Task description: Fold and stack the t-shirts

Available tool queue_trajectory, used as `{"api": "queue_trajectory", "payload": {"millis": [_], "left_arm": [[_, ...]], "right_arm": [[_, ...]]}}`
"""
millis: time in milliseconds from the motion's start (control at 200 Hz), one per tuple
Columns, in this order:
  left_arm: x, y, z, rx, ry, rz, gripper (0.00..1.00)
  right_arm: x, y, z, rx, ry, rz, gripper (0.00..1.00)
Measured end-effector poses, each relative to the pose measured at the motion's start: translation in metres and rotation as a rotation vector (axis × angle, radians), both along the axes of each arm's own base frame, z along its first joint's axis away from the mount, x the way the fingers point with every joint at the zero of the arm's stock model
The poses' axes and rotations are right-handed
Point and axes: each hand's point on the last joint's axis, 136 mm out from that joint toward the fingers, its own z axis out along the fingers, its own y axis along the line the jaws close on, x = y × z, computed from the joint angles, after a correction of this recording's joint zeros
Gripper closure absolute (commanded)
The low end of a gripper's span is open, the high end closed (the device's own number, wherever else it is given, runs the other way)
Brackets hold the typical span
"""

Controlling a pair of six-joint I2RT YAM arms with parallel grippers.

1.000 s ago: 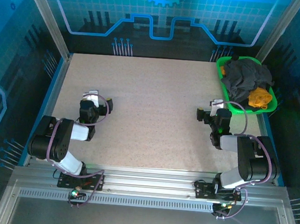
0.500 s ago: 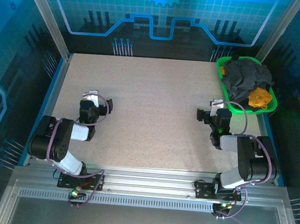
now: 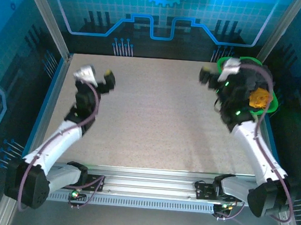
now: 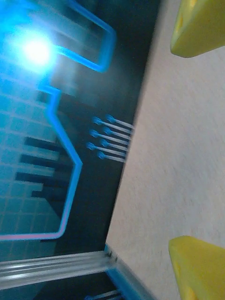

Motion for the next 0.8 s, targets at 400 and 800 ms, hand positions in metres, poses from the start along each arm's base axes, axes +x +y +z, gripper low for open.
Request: {"api": "queue_trajectory", "payload": {"millis": [400,800], "left_arm": [[0.039,-0.127,0.002,-0.457,0.361,-0.488,0.02],[-0.018,-0.233,-0.007,-0.611,0.517,-0.761,0.17]], "right_arm": [[0.103,-0.148,-0.086,0.203,0.382,-0.507,0.04],[0.133,-0.200,-0.199,0.304,0.648,-0.684,0.64]]}}
